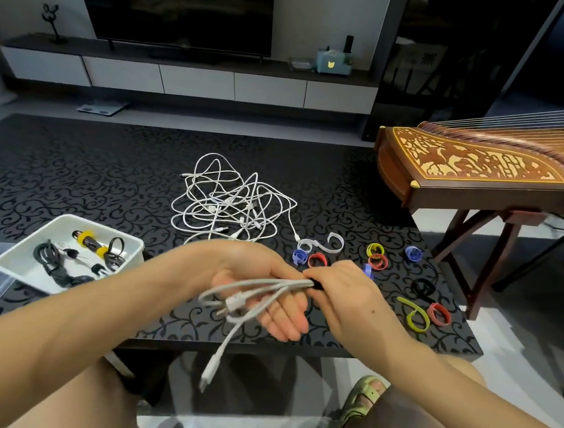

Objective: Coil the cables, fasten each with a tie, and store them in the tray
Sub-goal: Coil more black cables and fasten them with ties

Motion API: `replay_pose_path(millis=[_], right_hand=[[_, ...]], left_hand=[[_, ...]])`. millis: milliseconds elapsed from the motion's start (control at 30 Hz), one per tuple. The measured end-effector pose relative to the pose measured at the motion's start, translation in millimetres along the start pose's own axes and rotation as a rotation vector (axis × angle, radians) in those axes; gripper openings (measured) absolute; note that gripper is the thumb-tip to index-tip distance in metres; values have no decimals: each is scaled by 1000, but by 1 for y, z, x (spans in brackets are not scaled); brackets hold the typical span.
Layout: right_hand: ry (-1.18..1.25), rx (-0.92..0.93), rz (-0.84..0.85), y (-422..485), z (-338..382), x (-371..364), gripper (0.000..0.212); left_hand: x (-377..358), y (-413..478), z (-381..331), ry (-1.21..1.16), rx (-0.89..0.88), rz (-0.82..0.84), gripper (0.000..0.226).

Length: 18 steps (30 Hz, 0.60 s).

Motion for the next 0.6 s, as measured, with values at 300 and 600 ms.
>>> replay_pose_path(millis=[300,600], right_hand=[[1283,-1248,-190,-57,-80,-96,22],[934,-1066,65,-60,-85,-123,24]], left_hand=[[88,26,25,-8,-197,-359,39],[98,62,2,-509,-670,-713,38]])
Point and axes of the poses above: each hand's wrist, its own y-axis towards the middle knuckle, its own x-axis out of the back of the hand, z = x × y, the point moved 9 cm from there along y, towards the middle knuckle, and after that the axes turned 2 degrees about -z, right-handed, at the moved point
